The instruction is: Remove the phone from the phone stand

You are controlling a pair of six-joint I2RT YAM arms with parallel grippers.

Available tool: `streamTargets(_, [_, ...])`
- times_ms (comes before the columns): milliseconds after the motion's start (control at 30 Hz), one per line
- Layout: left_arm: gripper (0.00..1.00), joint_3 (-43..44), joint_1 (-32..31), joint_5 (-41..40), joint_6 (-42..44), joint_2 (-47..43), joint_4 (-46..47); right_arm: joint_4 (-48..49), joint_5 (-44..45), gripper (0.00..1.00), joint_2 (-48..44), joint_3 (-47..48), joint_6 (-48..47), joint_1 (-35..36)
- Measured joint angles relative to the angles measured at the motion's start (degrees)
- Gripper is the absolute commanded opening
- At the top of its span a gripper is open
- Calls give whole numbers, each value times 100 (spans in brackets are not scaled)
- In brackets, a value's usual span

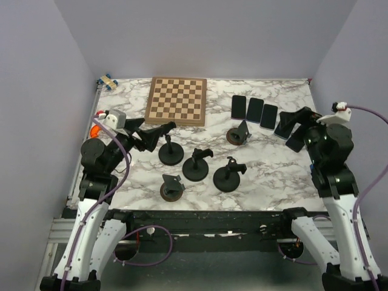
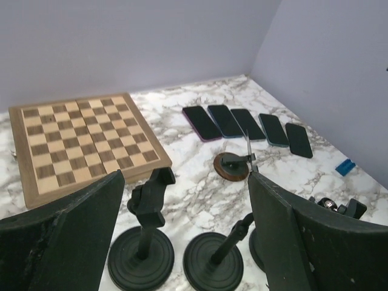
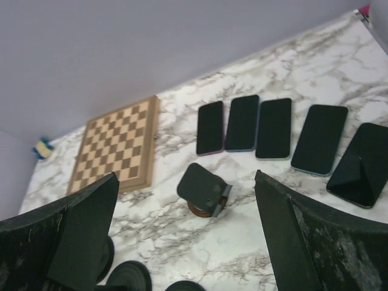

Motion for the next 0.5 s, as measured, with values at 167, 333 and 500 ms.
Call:
streamTargets(167, [91, -354, -136, -245, 254, -756, 313, 210, -354, 100, -1051, -256, 153, 0])
streamTargets(333, [98, -625, -197, -824, 350, -1952, 308, 188, -354, 100, -1648, -256, 282, 0])
streamTargets(500, [98, -922, -197, -1333, 138, -3471, 343, 282, -127, 100, -2817, -678, 678, 0])
